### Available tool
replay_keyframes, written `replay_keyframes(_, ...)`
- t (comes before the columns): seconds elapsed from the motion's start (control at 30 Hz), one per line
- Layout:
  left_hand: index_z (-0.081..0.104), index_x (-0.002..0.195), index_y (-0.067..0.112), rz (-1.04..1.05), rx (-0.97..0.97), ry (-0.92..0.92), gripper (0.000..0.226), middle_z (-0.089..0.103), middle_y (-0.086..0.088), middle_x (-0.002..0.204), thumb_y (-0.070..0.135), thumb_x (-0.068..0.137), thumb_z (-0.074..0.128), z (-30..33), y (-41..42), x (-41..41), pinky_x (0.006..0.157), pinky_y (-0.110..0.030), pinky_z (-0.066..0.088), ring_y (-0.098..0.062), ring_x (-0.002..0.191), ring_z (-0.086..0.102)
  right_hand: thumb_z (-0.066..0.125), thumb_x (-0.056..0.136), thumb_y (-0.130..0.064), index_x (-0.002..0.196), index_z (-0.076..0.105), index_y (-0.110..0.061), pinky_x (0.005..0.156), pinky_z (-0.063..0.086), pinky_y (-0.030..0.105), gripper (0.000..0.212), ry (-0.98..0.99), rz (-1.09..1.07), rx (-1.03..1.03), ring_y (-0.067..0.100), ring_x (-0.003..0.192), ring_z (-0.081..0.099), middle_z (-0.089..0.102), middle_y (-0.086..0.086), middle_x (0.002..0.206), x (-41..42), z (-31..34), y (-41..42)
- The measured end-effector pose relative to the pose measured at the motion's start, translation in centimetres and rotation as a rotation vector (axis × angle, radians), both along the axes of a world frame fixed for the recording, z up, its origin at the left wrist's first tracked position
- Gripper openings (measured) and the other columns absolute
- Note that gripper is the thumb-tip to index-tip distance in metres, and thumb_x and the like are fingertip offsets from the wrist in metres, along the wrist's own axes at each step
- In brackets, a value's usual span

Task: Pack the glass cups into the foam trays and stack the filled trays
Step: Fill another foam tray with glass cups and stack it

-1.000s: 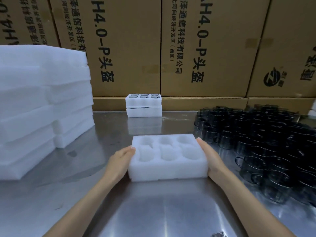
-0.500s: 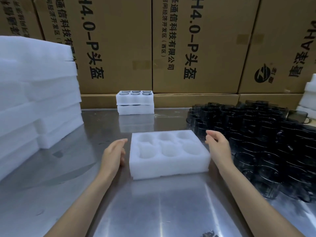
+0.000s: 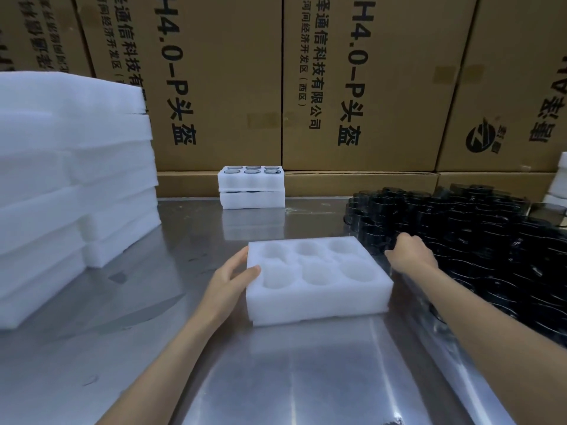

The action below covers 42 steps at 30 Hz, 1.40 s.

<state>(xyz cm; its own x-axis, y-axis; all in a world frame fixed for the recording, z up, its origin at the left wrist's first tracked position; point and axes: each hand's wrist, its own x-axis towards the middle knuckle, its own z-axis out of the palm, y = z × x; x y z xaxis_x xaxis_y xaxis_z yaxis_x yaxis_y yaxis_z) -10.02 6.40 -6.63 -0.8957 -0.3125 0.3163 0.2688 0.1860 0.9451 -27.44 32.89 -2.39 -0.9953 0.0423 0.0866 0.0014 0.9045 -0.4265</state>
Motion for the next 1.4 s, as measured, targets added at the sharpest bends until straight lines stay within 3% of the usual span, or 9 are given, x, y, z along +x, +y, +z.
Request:
replay_keyframes(0.17, 0.058, 0.121, 0.034, 0.007, -0.039, 0.009, 0.045, 0.064, 0.014, 0.121, 0.028, 0.076, 0.056, 0.2, 0.4, 0.1, 0.083, -0.016, 0.049, -0.004, 0.109, 0.061, 0.047, 0.098, -0.026, 0.102, 0.066, -0.015, 0.062, 0.043, 0.031, 0.023, 0.123, -0.055, -0.181, 0.031, 0.081, 0.061, 0.065, 0.011, 0.093, 0.1, -0.3, 0.2)
replay_keyframes(0.27, 0.041, 0.139, 0.03, 0.065, -0.093, -0.056, 0.063, 0.041, 0.012, 0.144, 0.029, 0.078, 0.055, 0.3, 0.6, 0.1, 0.108, -0.027, 0.034, -0.006, 0.13, 0.042, 0.045, 0.099, -0.024, 0.096, 0.062, -0.016, 0.064, 0.044, 0.033, 0.019, 0.295, -0.054, -0.347, 0.028, 0.081, 0.06, 0.064, 0.008, 0.096, 0.7, 0.4, -0.2)
replay_keyframes(0.37, 0.045, 0.134, 0.032, 0.051, -0.206, -0.073, 0.045, 0.035, 0.015, 0.146, 0.018, 0.092, 0.053, 0.2, 0.7, -0.2, 0.104, -0.017, 0.022, 0.001, 0.136, 0.029, 0.04, 0.099, -0.02, 0.091, 0.055, -0.021, 0.077, 0.053, 0.043, 0.017, 0.379, 0.147, -0.597, 0.024, 0.087, 0.062, 0.063, 0.005, 0.097, 2.0, 1.9, -1.4)
replay_keyframes(0.53, 0.051, 0.132, 0.031, 0.033, -0.265, -0.114, 0.059, 0.036, 0.02, 0.141, 0.035, 0.073, 0.044, 0.3, 1.0, 0.0, 0.099, -0.012, 0.022, 0.007, 0.128, 0.032, 0.043, 0.086, -0.018, 0.07, 0.056, -0.019, 0.063, 0.054, 0.033, 0.02, 0.239, 0.39, -0.835, 0.017, 0.068, 0.067, 0.065, 0.0, 0.075, 5.8, 4.6, -5.3)
replay_keyframes(0.67, 0.049, 0.135, 0.029, 0.046, -0.291, -0.11, 0.057, 0.036, 0.018, 0.142, 0.033, 0.078, 0.046, 0.4, 1.1, 0.2, 0.099, -0.013, 0.022, 0.006, 0.129, 0.03, 0.048, 0.082, -0.03, 0.07, 0.054, -0.005, 0.071, 0.056, 0.042, 0.028, 0.156, 0.489, -0.754, 0.028, 0.077, 0.067, 0.064, 0.005, 0.069, 8.0, 3.9, -8.7)
replay_keyframes(0.8, 0.049, 0.133, 0.03, 0.025, -0.285, -0.116, 0.051, 0.036, 0.015, 0.144, 0.029, 0.083, 0.05, 0.5, 1.2, 0.4, 0.099, -0.011, 0.021, 0.006, 0.13, 0.03, 0.051, 0.091, -0.04, 0.068, 0.058, -0.011, 0.057, 0.041, 0.033, 0.038, 0.313, 0.567, -0.454, 0.022, 0.068, 0.056, 0.058, 0.001, 0.065, 8.8, 1.8, -10.0)
replay_keyframes(0.97, 0.048, 0.127, 0.036, 0.027, -0.252, -0.128, 0.054, 0.037, 0.017, 0.14, 0.035, 0.074, 0.043, 0.7, 1.4, 0.4, 0.104, -0.017, 0.022, 0.003, 0.13, 0.031, 0.041, 0.099, -0.035, 0.088, 0.056, -0.016, 0.063, 0.038, 0.033, 0.027, 0.452, 0.71, -0.108, 0.02, 0.079, 0.05, 0.048, -0.002, 0.088, 8.8, 1.0, -10.2)
replay_keyframes(1.17, 0.034, 0.145, 0.024, 0.041, -0.268, -0.14, 0.056, 0.032, 0.017, 0.146, 0.027, 0.091, 0.049, 0.5, 1.3, 0.3, 0.102, -0.014, 0.019, 0.006, 0.128, 0.027, 0.034, 0.101, -0.034, 0.087, 0.043, -0.021, 0.064, 0.034, 0.032, 0.021, 0.481, 0.774, 0.061, 0.014, 0.087, 0.038, 0.038, -0.007, 0.09, 8.9, 0.5, -10.0)
replay_keyframes(1.4, 0.032, 0.146, 0.026, 0.043, -0.264, -0.161, 0.052, 0.032, 0.022, 0.139, 0.015, 0.096, 0.044, 0.3, 1.1, 0.3, 0.1, -0.012, 0.018, 0.009, 0.126, 0.027, 0.032, 0.101, -0.035, 0.082, 0.036, -0.025, 0.065, 0.03, 0.029, 0.022, 0.445, 0.824, 0.147, 0.011, 0.086, 0.03, 0.036, -0.01, 0.087, 8.9, 0.8, -10.2)
